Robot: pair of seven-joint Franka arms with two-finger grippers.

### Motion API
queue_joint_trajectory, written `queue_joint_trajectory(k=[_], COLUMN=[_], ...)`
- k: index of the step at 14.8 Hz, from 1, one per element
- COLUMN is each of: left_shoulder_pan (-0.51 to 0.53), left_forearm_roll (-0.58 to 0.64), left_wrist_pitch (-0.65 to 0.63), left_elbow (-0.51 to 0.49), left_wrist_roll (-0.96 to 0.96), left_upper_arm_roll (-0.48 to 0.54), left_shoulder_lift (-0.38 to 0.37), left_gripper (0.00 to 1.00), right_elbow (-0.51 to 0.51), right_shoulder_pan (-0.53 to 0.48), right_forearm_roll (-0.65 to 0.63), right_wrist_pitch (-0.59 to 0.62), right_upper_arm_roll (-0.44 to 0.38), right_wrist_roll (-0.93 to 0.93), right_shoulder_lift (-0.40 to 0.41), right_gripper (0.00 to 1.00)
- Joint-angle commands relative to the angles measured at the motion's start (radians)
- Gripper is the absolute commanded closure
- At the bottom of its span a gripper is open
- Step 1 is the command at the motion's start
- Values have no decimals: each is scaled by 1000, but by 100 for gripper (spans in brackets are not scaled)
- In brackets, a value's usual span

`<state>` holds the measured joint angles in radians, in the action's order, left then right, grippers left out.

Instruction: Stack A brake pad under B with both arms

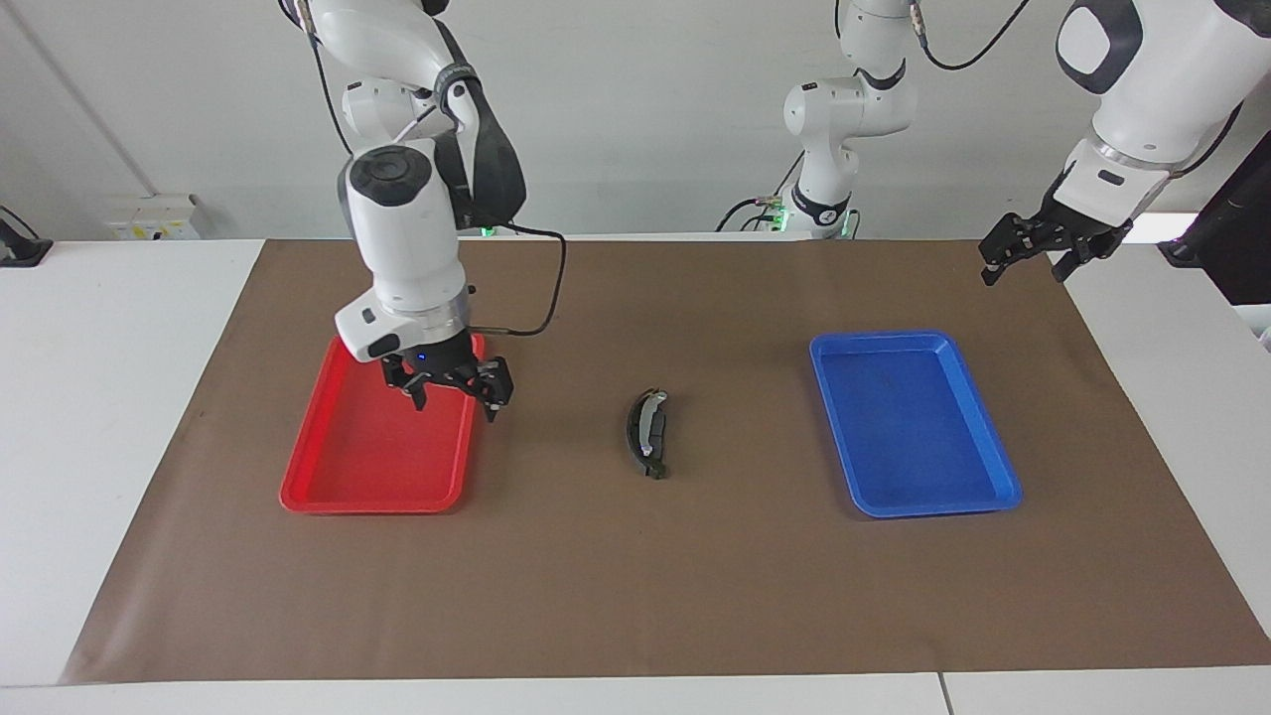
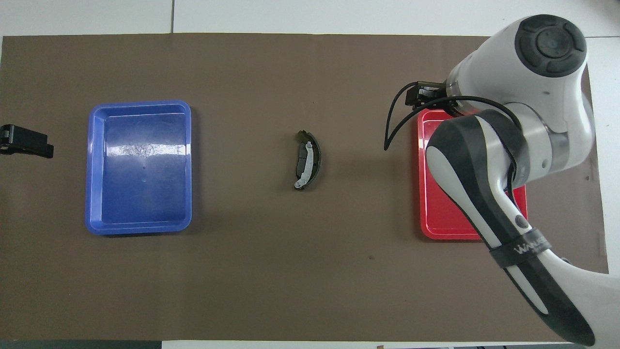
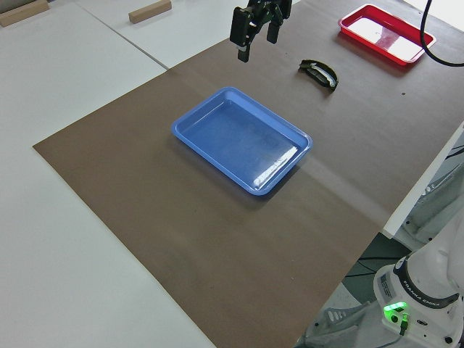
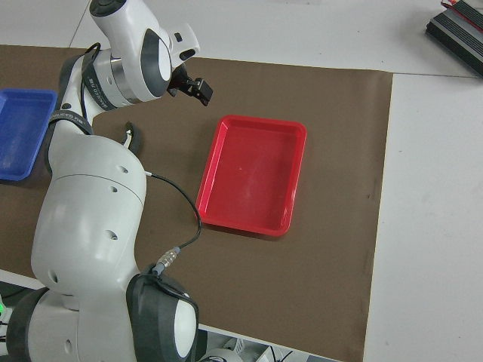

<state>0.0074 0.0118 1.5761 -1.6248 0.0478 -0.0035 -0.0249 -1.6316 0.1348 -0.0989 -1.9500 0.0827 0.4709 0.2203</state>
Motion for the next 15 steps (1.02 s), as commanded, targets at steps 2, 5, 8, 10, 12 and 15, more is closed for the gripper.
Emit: queue_joint_trajectory(k=[2,5,8,10,12,15], left_shoulder_pan=[0,0,0,0,0,0], left_forearm_roll=[14,14,14,14,14,14], left_wrist_pitch=[16,16,16,16,16,16], left_elbow=[-15,-15,-15,-15,-15,-15], left_wrist_roll=[1,1,1,1,1,1], left_upper_arm_roll=[2,0,2,2,2,2], left_shoulder_lift=[-12,-12,-12,-12,-12,-12], left_gripper=[0,0,0,0,0,0], right_elbow=[-31,-31,-30,-27,-21,-7], right_shoulder_pan=[-78,-121,-161,-149,-147,-150], right_forearm_roll=[11,68,70,71,93,93], right_wrist_pitch=[107,212,340,399,434,437], right_upper_arm_roll=[20,17,9,-56,-101,-113], right_wrist_roll=[-35,-70,-141,-211,-302,-365], right_shoulder_lift=[-105,-182,-246,-271,-280,-276], right_gripper=[1,1,1,1,1,1])
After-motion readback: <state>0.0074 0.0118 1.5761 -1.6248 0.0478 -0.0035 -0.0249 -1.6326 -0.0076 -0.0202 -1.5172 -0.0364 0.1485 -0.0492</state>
